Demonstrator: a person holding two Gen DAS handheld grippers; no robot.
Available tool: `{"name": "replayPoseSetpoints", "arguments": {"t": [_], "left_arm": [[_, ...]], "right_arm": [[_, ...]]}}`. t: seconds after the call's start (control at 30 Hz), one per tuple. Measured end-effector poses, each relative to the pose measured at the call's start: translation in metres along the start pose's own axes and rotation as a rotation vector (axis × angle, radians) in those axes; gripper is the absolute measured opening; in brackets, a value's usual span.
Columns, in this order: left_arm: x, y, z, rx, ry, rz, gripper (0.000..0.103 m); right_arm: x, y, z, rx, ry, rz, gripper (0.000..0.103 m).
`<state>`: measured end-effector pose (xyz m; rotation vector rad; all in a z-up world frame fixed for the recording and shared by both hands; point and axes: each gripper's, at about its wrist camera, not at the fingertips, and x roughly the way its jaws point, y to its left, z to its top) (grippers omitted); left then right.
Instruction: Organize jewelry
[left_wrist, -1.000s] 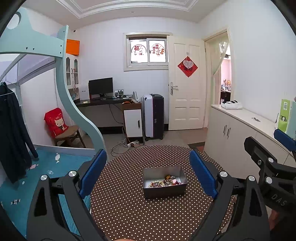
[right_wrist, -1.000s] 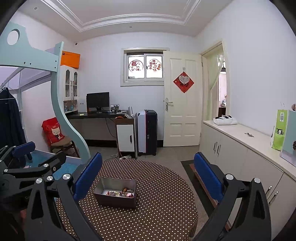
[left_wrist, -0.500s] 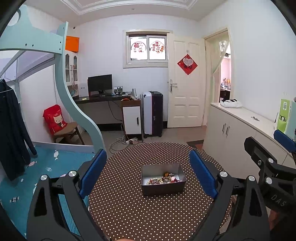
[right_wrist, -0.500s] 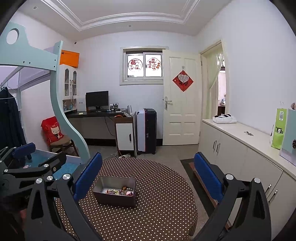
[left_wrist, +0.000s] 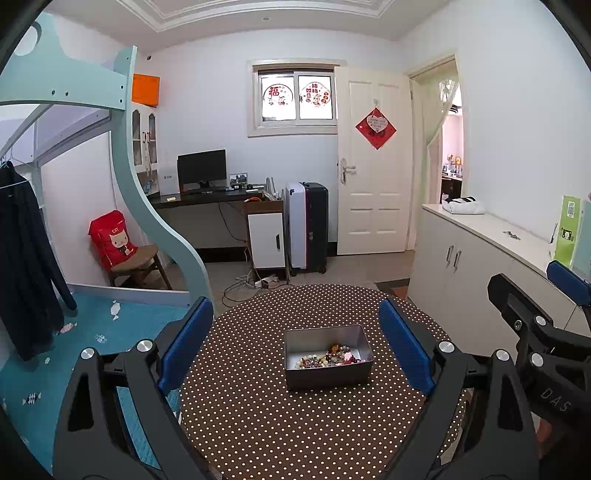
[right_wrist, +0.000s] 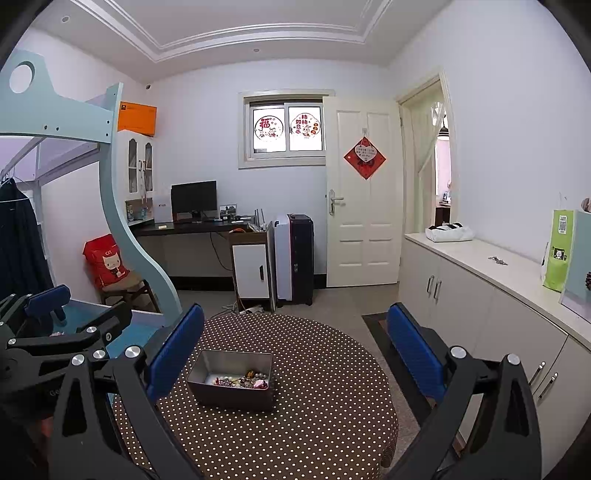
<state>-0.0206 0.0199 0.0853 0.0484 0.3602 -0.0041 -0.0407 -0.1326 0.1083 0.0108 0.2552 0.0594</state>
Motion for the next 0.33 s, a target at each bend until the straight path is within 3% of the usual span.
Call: {"name": "replayPoseSetpoints", "arguments": {"t": [0.33], "left_arm": [[-0.0022,-0.0024,-0.0017,-0.004,0.004,-0.006,0.091]], "right_arm": [[-0.0015,-0.0002,-0.0013,0.004,-0.003,0.000,0.096]]}}
